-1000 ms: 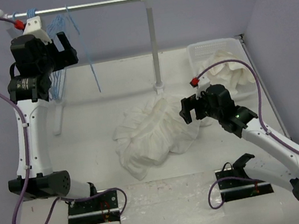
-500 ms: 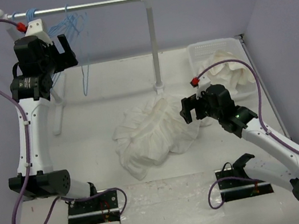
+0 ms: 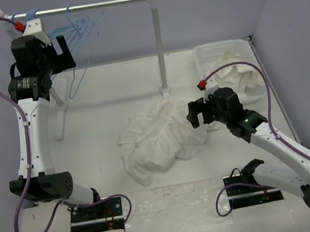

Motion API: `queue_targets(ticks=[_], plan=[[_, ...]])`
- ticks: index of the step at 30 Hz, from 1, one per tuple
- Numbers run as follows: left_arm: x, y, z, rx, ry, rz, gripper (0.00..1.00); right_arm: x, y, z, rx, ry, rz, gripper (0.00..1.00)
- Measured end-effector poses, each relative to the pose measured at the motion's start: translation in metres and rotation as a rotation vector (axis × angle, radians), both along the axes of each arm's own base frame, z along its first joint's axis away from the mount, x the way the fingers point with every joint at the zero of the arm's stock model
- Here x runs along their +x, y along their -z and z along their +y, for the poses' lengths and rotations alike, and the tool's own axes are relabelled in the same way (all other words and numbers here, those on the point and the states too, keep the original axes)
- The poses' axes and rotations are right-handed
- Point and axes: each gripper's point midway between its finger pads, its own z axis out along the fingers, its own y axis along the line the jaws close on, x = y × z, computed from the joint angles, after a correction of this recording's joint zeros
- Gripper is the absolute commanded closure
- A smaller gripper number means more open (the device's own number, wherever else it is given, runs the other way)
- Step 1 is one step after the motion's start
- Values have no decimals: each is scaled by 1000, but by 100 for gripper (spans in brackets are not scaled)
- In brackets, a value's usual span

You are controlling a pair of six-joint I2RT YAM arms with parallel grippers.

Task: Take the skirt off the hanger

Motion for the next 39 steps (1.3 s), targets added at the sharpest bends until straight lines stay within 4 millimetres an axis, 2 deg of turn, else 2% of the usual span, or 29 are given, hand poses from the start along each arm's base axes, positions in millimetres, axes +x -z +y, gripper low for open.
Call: queue_targets(ticks=[4, 10, 24, 30, 35, 39], plan=[[7, 11, 9, 15, -15, 27, 0, 0, 0, 0, 0, 0, 0, 1], [7, 9, 2, 30, 43, 24, 0, 0, 0, 0, -1, 0, 1, 1], [2, -19, 2, 80, 80, -42, 0, 0, 2, 0, -4, 0, 7, 1], [4, -25, 21, 132, 59, -52, 0, 0, 3, 0, -7, 0, 11, 1], [11, -18, 37, 147, 59, -35, 0, 0, 6, -1, -15, 7, 18, 1], [19, -7, 34, 146, 103, -12, 2, 0, 9, -2, -23, 8, 29, 1]])
